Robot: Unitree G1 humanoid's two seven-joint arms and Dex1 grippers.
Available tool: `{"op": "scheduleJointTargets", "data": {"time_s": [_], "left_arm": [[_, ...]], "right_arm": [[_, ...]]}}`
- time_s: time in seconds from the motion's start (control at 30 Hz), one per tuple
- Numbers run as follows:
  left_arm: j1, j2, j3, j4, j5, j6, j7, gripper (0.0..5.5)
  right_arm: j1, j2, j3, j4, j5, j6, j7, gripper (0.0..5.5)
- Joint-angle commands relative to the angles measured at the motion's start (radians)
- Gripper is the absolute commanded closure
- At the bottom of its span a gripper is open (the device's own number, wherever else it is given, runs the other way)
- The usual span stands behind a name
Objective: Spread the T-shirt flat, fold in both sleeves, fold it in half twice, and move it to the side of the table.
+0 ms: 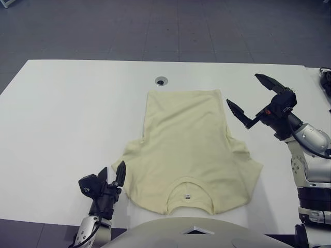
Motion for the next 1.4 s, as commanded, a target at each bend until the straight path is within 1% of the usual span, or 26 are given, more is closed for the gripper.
{"op": "scheduleJointTargets", "data": {"time_s": [0.03, 0.27, 0.6, 0.8, 0.93, 1.17, 1.4], "left_arm": [[0.000, -0.010, -0.007, 0.041, 0.009, 0.034, 0.006, 2.48], [-0.015, -0.026, -0.007, 0.055, 0.007, 0.028, 0.005, 3.60], [-0.031, -0.038, 0.010, 0.065, 0.018, 0.018, 0.002, 5.46], [-0.033, -0.033, 0.001, 0.061, 0.073, -0.021, -0.010, 5.48], [-0.031, -0.022, -0.026, 0.046, 0.169, -0.084, -0.023, 5.48], [-0.031, 0.038, -0.116, 0.015, 0.386, -0.223, -0.063, 5.48], [-0.058, 0.124, -0.239, 0.030, 0.520, -0.266, -0.137, 5.48]], "right_arm": [[-0.009, 0.004, -0.003, 0.007, -0.015, -0.002, 0.008, 0.10], [-0.012, 0.006, 0.000, 0.018, -0.020, -0.010, 0.016, 0.10], [-0.003, 0.013, -0.009, 0.028, -0.027, -0.021, 0.024, 0.10], [0.000, 0.014, -0.010, 0.033, -0.029, -0.025, 0.024, 0.10], [0.001, 0.017, -0.008, 0.034, -0.031, -0.026, 0.024, 0.10], [-0.008, 0.022, -0.007, 0.038, -0.033, -0.026, 0.024, 0.10], [-0.013, 0.031, -0.004, 0.043, -0.039, -0.026, 0.021, 0.10]]}}
